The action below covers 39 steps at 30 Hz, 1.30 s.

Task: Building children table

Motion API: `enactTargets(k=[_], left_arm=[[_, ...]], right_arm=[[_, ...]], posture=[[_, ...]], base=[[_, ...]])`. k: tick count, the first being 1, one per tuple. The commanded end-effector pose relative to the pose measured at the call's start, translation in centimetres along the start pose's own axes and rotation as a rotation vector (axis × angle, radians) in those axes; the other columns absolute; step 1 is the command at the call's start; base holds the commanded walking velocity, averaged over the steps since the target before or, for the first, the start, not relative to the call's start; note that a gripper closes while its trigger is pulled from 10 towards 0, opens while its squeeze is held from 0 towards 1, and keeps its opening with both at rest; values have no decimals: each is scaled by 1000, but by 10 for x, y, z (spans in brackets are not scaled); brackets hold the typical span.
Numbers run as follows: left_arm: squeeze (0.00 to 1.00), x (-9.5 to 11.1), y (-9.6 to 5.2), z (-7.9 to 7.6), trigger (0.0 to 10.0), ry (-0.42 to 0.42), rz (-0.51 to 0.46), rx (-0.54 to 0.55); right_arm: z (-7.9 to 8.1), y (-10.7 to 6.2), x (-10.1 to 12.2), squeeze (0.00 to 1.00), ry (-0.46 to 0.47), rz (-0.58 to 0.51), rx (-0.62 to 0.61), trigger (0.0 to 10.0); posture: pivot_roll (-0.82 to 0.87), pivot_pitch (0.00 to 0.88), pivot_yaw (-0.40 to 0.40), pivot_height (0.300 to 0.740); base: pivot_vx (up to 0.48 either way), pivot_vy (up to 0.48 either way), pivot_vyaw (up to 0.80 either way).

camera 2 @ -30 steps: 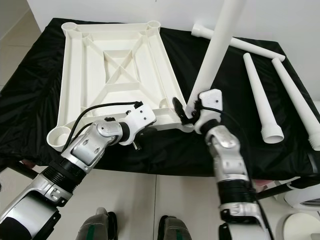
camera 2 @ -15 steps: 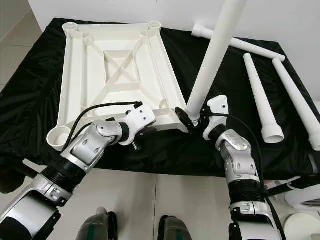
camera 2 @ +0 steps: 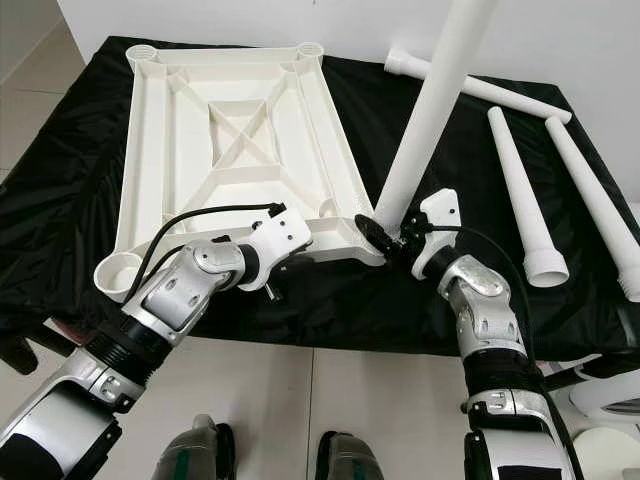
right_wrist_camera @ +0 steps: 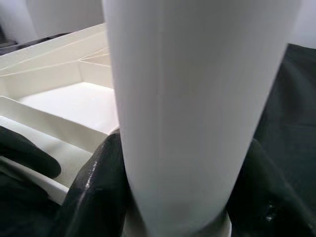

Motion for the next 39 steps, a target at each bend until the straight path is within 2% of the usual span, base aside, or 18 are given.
enactTargets(k=[1,13,14,15,25,32,39], left_arm=[[0,6,1,-4,10000,33,-13,-34],[0,7,2,-6,10000,40,-15,-42],[0,7,2,-7,10000,40,-15,-44],[0,7,2,-7,10000,40,-15,-45],[0,6,2,-8,10000,42,-14,-48],[0,6,1,-8,10000,44,-13,-52],[0,6,1,-9,10000,40,-11,-50]], right_arm=[[-2,-3,-2,0,12,2,-5,0],[3,-3,-5,0,24,-5,-8,0],[5,-3,-6,0,27,-4,-12,4549],[7,-2,-7,0,28,-6,-19,10000],[17,6,-5,0,53,-33,-74,10000],[22,16,-2,0,52,-35,-237,10000],[29,23,3,0,57,-49,-334,10000]], posture=[[1,80,-39,740],[-3,75,-34,740],[-3,74,-35,740],[-2,73,-35,740],[-1,68,-37,740],[-3,75,-35,740],[0,81,-36,740]], base=[[0,0,0],[0,0,0],[0,0,0],[0,0,0],[0,0,0],[0,0,0],[0,0,0]])
Point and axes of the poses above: a point about 5 cm out from each wrist's last joint towards the gripper, its own y axis pointing out of the wrist towards the gripper, its own x axis along the axis of the wrist's last joint, z = x × y, the point moved 2 cm from there along y, pointing out of the wrist towards the gripper, and after that the axes turned 1 degree about -y, right-handed, at the moved point
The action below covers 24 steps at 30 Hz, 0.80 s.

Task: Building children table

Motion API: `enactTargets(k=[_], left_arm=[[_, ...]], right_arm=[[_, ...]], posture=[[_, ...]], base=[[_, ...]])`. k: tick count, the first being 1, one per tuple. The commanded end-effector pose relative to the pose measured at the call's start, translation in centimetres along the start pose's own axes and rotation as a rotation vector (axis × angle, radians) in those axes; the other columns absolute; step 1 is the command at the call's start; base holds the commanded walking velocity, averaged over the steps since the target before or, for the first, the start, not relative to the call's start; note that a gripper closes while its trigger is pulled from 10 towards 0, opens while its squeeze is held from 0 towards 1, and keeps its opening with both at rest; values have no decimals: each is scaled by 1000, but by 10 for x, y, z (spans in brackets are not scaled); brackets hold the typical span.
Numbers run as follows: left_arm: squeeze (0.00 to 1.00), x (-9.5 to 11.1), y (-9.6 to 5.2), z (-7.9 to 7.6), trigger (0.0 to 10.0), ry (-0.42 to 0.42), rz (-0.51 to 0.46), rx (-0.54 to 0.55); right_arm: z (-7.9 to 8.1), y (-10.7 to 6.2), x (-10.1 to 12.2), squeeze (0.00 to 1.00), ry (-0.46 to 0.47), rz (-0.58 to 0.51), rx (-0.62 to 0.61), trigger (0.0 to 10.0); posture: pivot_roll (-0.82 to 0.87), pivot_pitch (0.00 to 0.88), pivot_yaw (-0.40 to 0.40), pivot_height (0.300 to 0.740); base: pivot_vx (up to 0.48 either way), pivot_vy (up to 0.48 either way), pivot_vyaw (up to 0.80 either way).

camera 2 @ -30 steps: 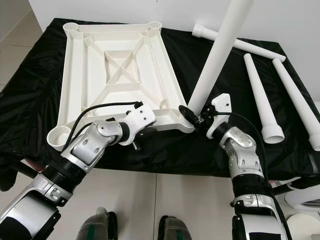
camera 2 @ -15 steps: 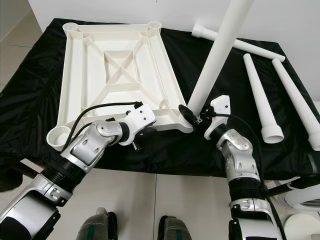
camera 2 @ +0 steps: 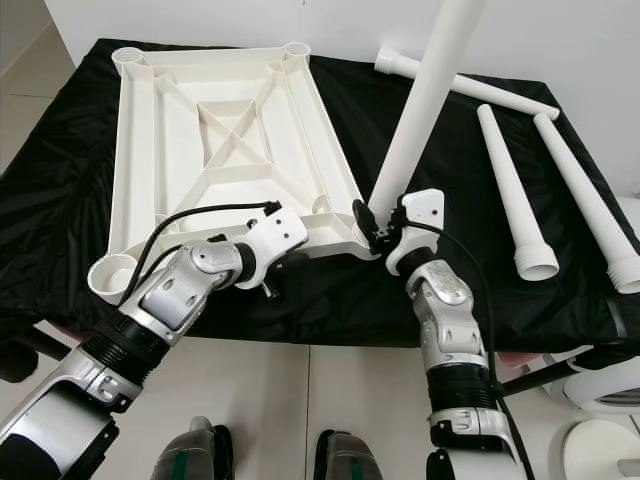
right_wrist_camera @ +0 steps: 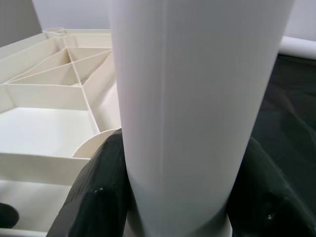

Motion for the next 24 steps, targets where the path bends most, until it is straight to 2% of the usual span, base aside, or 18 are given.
enactTargets(k=[1,8,11,16,24], left_arm=[[0,8,2,-11,10000,39,-21,-57],[0,8,1,-11,10000,35,-19,-54],[0,7,0,-11,10000,33,-19,-55],[0,7,0,-11,10000,34,-17,-56],[0,8,0,-12,10000,34,-18,-59]], right_arm=[[6,3,2,0,4,0,-10,10000],[20,7,5,0,2,-5,-164,10000],[27,6,4,0,32,-10,-231,10000],[29,3,2,0,25,0,-336,10000],[28,-1,2,0,23,13,-412,10000]], posture=[[0,81,-36,740],[10,87,-40,740],[10,90,-39,740],[8,91,-36,740],[7,93,-33,740]], base=[[0,0,0],[0,0,0],[0,0,0],[0,0,0],[0,0,0]])
Point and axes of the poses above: a point about 5 cm out from each wrist's last joint towards the gripper, its own y axis pointing out of the wrist towards the gripper, its own x axis along the axis of the wrist's last joint, z = x × y, the point moved 2 cm from there along y, pointing out of the wrist towards the gripper, and after that the axes turned 1 degree about -y, right-handed, at the moved point
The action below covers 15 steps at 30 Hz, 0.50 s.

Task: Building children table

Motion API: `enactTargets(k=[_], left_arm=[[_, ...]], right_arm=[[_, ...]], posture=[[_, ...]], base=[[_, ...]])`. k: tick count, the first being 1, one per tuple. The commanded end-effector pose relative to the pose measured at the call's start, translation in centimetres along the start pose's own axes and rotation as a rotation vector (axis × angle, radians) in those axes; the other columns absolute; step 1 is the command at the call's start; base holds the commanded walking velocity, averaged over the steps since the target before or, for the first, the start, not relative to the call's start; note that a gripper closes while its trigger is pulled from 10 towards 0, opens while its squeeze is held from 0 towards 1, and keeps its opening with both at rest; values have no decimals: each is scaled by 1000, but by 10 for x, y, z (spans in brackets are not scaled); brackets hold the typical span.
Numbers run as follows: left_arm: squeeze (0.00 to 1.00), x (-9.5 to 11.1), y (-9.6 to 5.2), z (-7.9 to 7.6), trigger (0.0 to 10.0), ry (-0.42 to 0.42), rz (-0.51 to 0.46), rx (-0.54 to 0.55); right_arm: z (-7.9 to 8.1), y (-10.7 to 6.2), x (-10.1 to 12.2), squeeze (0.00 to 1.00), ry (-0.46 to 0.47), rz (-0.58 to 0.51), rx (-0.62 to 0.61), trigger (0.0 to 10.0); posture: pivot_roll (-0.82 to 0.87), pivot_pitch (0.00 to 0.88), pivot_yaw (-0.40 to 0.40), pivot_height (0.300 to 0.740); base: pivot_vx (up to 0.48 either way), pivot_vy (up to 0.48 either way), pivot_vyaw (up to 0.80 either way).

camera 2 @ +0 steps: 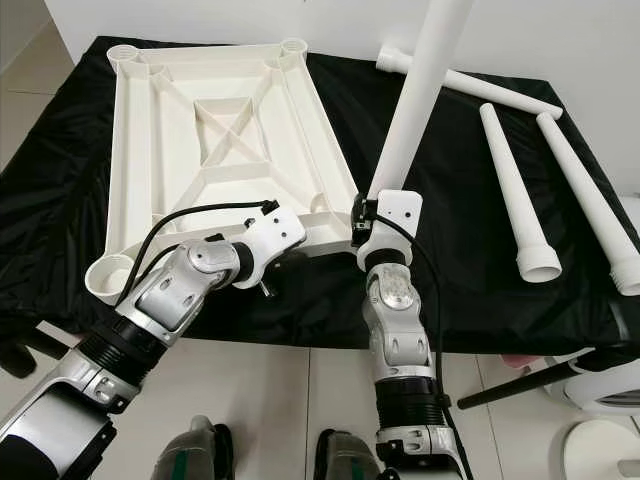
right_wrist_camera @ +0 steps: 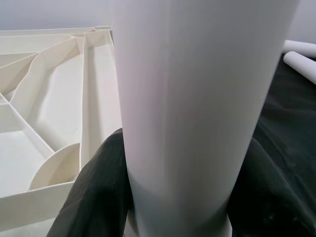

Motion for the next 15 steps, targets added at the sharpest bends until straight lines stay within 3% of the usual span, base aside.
enactTargets(k=[1,2,3,15], left_arm=[[0,7,3,-12,10000,33,-20,-63],[0,7,3,-12,10000,33,-20,-63],[0,7,2,-12,10000,33,-19,-63],[0,7,3,-14,10000,32,-19,-65]], right_arm=[[-1,-2,-2,0,-2,14,-23,10000],[-2,-3,-2,0,-1,15,-28,10000],[-4,-2,-1,1000,-1,12,-29,10000],[-5,-3,1,1000,26,11,41,10000]], posture=[[7,93,-33,740],[7,93,-33,740],[8,93,-33,740],[7,86,-37,740]], base=[[0,0,0],[0,0,0],[0,0,0],[0,0,0]])
Point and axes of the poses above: a point about 5 cm out from each wrist's last joint towards the gripper, its own y axis pointing out of the wrist towards the gripper, its own x axis along the axis of the wrist's last joint, z = x × y, the point moved 2 cm from there along y, pointing out of the wrist towards the gripper, and after that the axes turned 1 degree about -y, right-handed, at the moved point
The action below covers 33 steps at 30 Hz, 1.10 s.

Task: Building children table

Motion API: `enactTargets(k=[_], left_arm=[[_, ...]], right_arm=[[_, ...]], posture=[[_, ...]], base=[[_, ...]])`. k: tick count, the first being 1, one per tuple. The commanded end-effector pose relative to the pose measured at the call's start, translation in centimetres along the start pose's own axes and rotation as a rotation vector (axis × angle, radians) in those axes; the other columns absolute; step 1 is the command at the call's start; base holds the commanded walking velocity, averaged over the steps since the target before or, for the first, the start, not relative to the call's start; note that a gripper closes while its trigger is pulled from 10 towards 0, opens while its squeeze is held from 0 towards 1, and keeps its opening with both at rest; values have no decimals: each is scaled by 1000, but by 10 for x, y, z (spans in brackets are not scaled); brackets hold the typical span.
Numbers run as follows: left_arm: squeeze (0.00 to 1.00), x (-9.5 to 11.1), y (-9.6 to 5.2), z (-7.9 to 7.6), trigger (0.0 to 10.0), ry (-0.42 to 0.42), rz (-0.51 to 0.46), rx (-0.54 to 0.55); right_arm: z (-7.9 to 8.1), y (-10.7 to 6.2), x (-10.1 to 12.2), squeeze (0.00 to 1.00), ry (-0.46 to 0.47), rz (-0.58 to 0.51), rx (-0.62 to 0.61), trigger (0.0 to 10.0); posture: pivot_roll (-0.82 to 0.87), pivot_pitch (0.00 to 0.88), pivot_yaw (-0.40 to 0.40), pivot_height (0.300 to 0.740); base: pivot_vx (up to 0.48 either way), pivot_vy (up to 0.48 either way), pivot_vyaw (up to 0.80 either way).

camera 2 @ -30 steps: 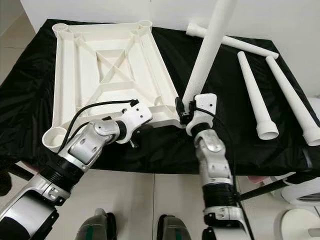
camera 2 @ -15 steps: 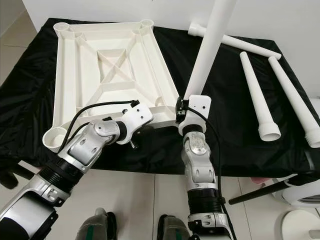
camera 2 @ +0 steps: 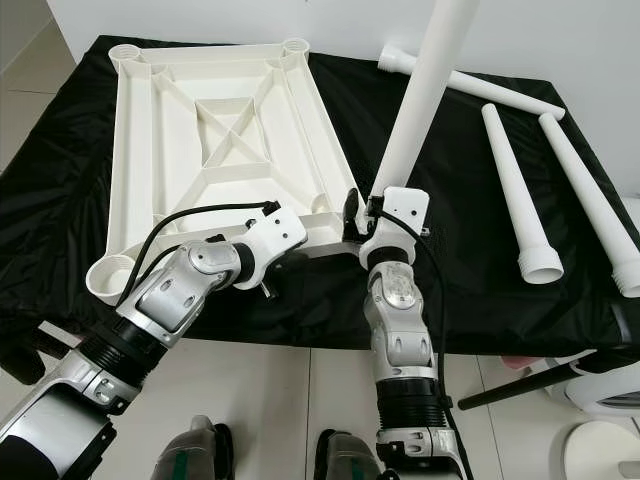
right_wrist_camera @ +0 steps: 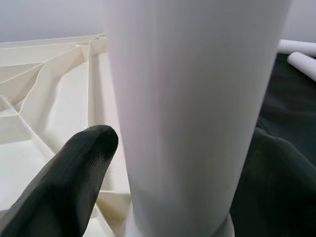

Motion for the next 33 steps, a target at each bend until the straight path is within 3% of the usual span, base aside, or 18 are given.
enactTargets(k=[1,3,4,13,15,18,24,33], left_arm=[[0,6,3,-12,10000,31,-18,-60],[0,6,3,-12,10000,30,-19,-60],[0,7,3,-13,10000,32,-20,-63],[0,8,5,-14,10000,36,-22,-69],[0,8,5,-16,10000,36,-23,-74],[0,8,6,-17,10000,34,-24,-76],[0,7,6,-18,10000,33,-23,-78],[0,7,6,-18,10000,35,-25,-77]], right_arm=[[-2,-3,-5,1000,4,26,2,10000],[-3,-3,-5,1000,-4,22,21,10000],[-7,-3,-4,0,-7,21,94,10000],[-22,1,0,0,-50,5,221,10000],[-37,8,-2,0,-74,27,232,10000],[-41,10,-2,0,-62,31,289,10000],[-39,7,-2,0,-62,28,451,10000],[-39,6,-6,0,-29,35,587,10000]], posture=[[7,86,-37,740],[6,86,-37,740],[3,81,-37,740],[-3,76,-36,740],[-3,77,-37,740],[-2,76,-36,740],[-2,72,-37,740],[-3,73,-36,740]], base=[[0,0,0],[0,0,0],[0,0,0],[0,0,0],[0,0,0],[0,0,0],[0,0,0],[0,0,0]])
Point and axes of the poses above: a point about 5 cm out from each wrist's last joint towards the gripper, its own y axis pointing out of the wrist towards the gripper, its own x axis along the axis of the wrist's last joint, z = x × y, the point moved 2 cm from there along y, pointing out of the wrist towards the gripper, and after that the axes turned 1 degree about -y, right-handed, at the moved point
